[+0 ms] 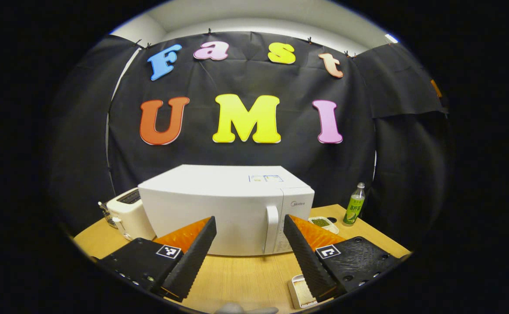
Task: Open the microwave oven with the left hand, put the food in, and close the microwave oven.
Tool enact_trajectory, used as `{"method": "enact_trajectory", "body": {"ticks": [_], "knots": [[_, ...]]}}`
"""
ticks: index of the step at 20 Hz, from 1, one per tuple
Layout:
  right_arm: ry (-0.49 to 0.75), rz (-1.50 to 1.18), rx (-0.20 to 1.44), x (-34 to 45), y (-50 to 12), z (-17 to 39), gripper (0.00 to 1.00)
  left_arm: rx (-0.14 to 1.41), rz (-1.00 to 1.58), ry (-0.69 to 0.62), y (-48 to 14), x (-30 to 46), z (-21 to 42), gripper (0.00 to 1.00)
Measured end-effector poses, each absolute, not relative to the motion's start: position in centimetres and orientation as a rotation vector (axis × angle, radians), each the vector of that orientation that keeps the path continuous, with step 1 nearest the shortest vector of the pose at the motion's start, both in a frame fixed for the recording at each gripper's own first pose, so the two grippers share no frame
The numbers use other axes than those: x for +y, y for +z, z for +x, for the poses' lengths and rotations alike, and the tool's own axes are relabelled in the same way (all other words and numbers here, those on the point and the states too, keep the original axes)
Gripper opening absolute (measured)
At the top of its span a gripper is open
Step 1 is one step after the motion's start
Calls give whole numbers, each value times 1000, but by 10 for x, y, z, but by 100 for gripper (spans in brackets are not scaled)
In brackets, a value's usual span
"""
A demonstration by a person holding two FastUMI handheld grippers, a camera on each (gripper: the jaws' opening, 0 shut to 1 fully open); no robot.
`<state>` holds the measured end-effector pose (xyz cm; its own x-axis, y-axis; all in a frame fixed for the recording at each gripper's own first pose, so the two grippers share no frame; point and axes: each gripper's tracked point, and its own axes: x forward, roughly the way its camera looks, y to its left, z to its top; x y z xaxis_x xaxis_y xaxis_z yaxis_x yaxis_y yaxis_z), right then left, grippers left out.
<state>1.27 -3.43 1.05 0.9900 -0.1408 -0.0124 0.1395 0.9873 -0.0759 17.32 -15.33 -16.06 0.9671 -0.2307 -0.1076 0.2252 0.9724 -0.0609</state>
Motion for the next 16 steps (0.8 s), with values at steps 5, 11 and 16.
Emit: {"method": "enact_trajectory", "body": {"ticks": [5, 11, 16], "knots": [[-187, -72, 71, -44, -3, 3, 100, 155, -31, -216, -210, -182, 225, 94], [-233, -91, 114, -54, -12, -12, 100, 138, -57, -278, -219, -201, 250, 62], [-222, -107, 120, -49, -10, -14, 96, 130, -51, -292, -218, -208, 248, 25]]}}
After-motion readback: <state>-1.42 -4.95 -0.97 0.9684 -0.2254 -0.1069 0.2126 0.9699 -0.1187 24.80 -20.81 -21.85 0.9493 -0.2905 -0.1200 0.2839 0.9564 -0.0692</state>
